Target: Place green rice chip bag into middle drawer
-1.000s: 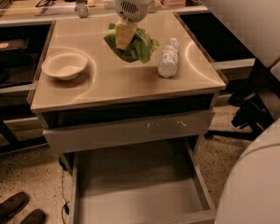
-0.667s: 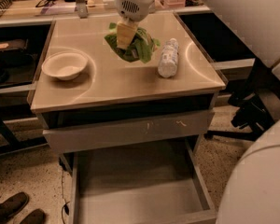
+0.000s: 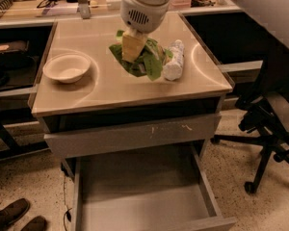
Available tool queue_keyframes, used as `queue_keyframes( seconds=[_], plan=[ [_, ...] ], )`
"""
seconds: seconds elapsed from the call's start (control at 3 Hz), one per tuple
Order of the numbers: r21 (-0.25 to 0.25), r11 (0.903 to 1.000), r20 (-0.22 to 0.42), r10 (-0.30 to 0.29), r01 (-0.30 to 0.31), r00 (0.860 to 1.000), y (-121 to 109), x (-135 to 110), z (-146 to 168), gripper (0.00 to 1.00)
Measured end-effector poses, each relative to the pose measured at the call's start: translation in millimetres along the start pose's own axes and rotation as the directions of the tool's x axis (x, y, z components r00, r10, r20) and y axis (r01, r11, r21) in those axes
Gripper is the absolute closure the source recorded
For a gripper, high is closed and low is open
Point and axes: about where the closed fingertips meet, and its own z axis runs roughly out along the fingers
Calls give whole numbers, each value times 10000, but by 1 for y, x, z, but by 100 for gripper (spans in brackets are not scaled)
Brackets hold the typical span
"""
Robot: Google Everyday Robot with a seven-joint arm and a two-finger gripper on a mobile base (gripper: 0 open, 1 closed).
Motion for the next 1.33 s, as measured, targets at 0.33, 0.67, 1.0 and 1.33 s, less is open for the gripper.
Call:
queue_keyframes(
  seconds=[0.33,0.67,1.0,1.33],
  plan=[
    [-565,9957,-562,696,-728,9960,50,28,-3,100],
    [-566,9957,-562,697,-729,9960,50,28,-3,100],
    [-850,9914,-502,956,-996,9942,75,34,9,100],
    [-1631,9678,-481,1863,-1917,9813,124,53,36,100]
  ],
)
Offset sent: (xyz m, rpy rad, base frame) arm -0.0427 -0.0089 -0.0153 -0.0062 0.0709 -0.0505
